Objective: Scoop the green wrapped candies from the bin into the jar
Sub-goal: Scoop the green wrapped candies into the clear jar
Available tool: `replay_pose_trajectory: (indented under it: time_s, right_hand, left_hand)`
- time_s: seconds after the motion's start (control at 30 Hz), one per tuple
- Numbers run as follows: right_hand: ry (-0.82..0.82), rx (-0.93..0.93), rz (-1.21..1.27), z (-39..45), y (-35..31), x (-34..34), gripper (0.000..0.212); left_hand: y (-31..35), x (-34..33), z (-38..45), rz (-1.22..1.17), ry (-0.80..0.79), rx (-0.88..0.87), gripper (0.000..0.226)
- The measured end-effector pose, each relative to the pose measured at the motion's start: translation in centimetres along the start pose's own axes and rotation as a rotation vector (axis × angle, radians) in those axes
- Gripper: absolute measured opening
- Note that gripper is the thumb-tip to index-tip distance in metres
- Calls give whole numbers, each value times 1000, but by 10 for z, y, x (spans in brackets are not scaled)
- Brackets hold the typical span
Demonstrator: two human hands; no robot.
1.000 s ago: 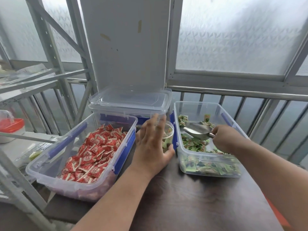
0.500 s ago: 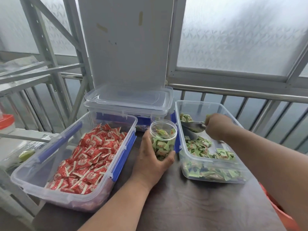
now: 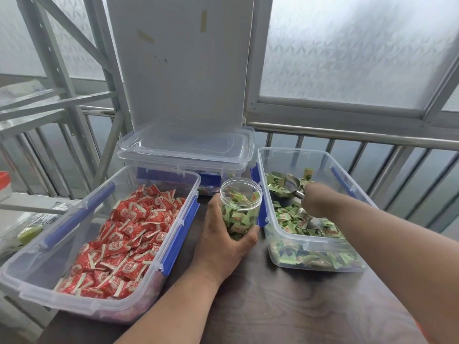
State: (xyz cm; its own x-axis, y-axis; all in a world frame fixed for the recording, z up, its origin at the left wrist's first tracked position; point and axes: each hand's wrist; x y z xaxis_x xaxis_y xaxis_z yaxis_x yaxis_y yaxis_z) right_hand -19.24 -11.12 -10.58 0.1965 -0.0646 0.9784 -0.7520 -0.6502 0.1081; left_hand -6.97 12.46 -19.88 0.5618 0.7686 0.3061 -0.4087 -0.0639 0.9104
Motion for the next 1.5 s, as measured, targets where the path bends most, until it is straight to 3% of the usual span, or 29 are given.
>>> replay_pose_trajectory:
  time_s: [0.17,0.23,0.37,0.47,0.6,0.67,0.83,1.07,1.37,1.5]
  right_hand:
    - [35,-62,66,-7,5,8,21]
    - [51,-94,156,-12,9,15,27]
    - [148,-154,384,-28,21,25,19]
    - [277,-165,607,-40,37,31,25]
    - [292,-118,761,-62,50,46,38]
    - [304,-62,739,-73,50,55,46]
    - [339,99,598,-101,33,79,43]
    - [528,326,93,-125,4,110,36]
    - [684,419,-79,-134,-13,131,40]
    - [813,507,-158,-144,-20,133,36]
  left_hand:
    - [1,1,-1,2,-7,9,89]
    - [1,2,-1,-1,-7,11,91]
    - [1,1,0,-17,-10,18,89]
    - [2,1,-1,-27,-4,10,89]
    - [5,4,-3,-33,-10,13,90]
    - [5,6,-5,-34,-14,13,91]
    - [8,9,-9,-54,-11,20,88]
    - [11,10,-14,-58,10,-8,87]
    - [9,9,-14,-56,14,-33,88]
    - [8,10,-13,-48,5,-24,104]
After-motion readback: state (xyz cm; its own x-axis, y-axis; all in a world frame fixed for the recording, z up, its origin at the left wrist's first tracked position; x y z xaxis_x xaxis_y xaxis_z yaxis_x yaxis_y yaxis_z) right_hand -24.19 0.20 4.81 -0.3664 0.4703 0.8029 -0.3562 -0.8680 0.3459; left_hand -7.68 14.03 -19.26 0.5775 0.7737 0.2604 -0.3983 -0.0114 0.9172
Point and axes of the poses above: each hand's wrist, its own z-axis towards the middle knuckle, its own x-axis out of the back of the hand, y = z × x, and after that the axes turned 7 degrees about x, right-handed
